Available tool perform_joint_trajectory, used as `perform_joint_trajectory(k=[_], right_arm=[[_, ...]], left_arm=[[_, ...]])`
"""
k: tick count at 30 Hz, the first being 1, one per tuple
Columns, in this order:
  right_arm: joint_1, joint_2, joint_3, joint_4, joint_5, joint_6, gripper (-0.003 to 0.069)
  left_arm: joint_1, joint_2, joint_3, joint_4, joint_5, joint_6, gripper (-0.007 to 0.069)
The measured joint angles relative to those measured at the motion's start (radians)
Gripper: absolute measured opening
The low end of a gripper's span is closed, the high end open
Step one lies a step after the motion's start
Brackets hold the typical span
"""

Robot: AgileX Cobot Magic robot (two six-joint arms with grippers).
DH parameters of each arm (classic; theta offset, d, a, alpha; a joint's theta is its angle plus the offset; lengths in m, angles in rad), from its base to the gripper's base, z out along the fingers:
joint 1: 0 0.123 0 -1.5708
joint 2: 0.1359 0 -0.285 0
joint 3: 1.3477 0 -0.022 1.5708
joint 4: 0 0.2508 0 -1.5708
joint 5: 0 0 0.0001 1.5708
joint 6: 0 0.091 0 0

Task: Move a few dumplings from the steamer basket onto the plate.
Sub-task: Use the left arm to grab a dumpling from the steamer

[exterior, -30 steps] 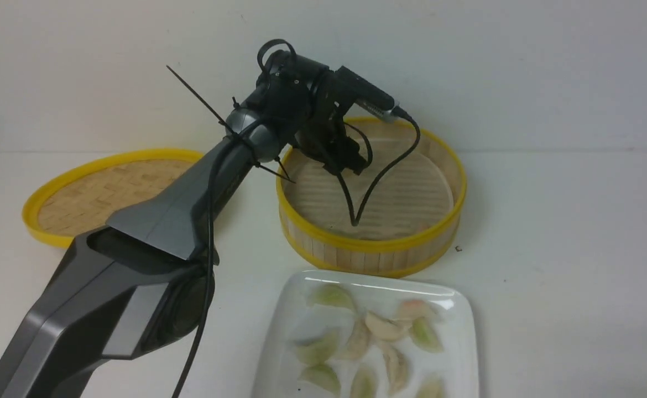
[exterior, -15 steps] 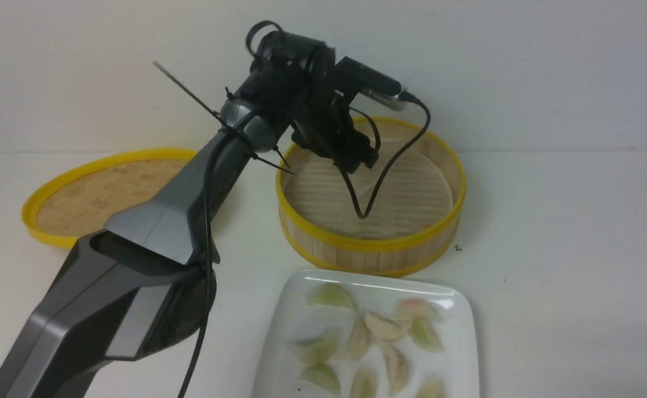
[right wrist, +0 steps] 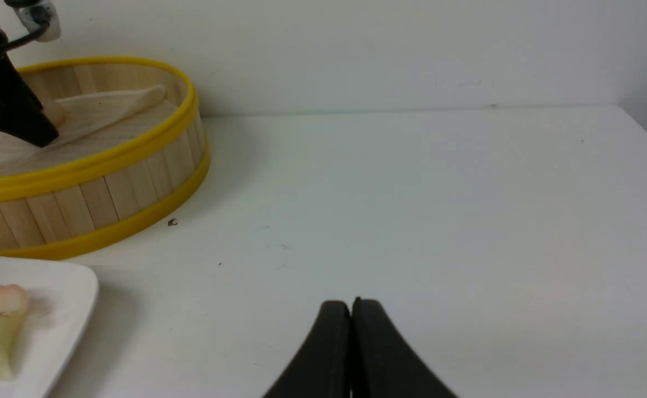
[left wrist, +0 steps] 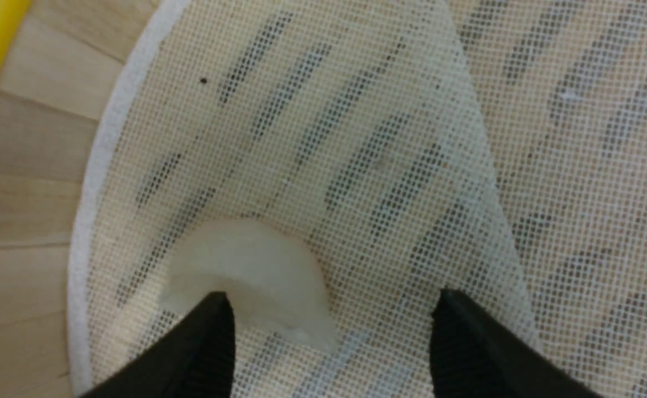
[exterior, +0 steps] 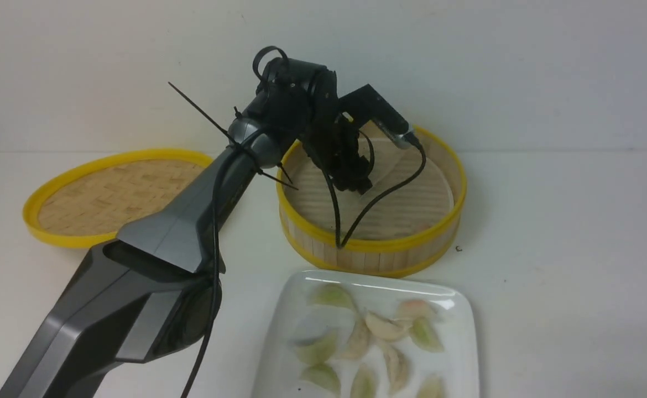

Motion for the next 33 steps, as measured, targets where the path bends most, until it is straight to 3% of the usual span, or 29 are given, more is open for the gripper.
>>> perform_joint_trajectory(k=[3,5,6,7,8,9,12,20,24,27,31,32,33], right_arm=[[0.0,0.0,0.0,0.0,0.0,0.0,-0.0015],[0.0,0.0,0.0,0.0,0.0,0.0,-0.0015],[0.0,0.0,0.0,0.0,0.0,0.0,-0.0015],[0.0,0.0,0.0,0.0,0.0,0.0,-0.0015],[0.0,0.0,0.0,0.0,0.0,0.0,-0.0015],[0.0,0.0,0.0,0.0,0.0,0.0,-0.0015],[0.0,0.0,0.0,0.0,0.0,0.0,-0.0015],[0.0,0.0,0.0,0.0,0.0,0.003,-0.0015],[0.0,0.0,0.0,0.0,0.0,0.003,-0.0015],[0.0,0.0,0.0,0.0,0.0,0.003,-0.0015],[0.0,0.0,0.0,0.0,0.0,0.004,-0.0015],[0.0,0.0,0.0,0.0,0.0,0.004,-0.0015],[0.0,0.0,0.0,0.0,0.0,0.004,-0.0015]], left_arm=[[0.0,0.001,-0.001,0.0,0.0,-0.006,0.0394],[0.0,0.001,-0.002,0.002,0.001,-0.027,0.0316],[0.001,0.006,-0.012,0.005,0.007,-0.048,0.0215],[0.001,0.006,-0.014,0.005,0.009,-0.05,0.0201],[0.001,0.012,-0.031,0.005,0.029,-0.071,0.0093],[0.001,0.02,-0.053,0.01,0.045,-0.085,0.0046],[0.004,0.033,-0.107,0.016,0.087,-0.114,0.0001],[0.057,-0.003,-0.127,-0.036,0.101,-0.16,-0.0006],[0.094,-0.005,-0.129,-0.194,0.085,-0.135,-0.0006],[0.108,0.016,-0.129,-0.301,0.015,-0.039,0.0002],[0.112,0.042,-0.129,-0.343,-0.014,0.051,0.0064],[0.112,0.055,-0.129,-0.351,-0.019,0.081,0.013],[0.112,0.057,-0.129,-0.351,-0.021,0.081,0.0139]])
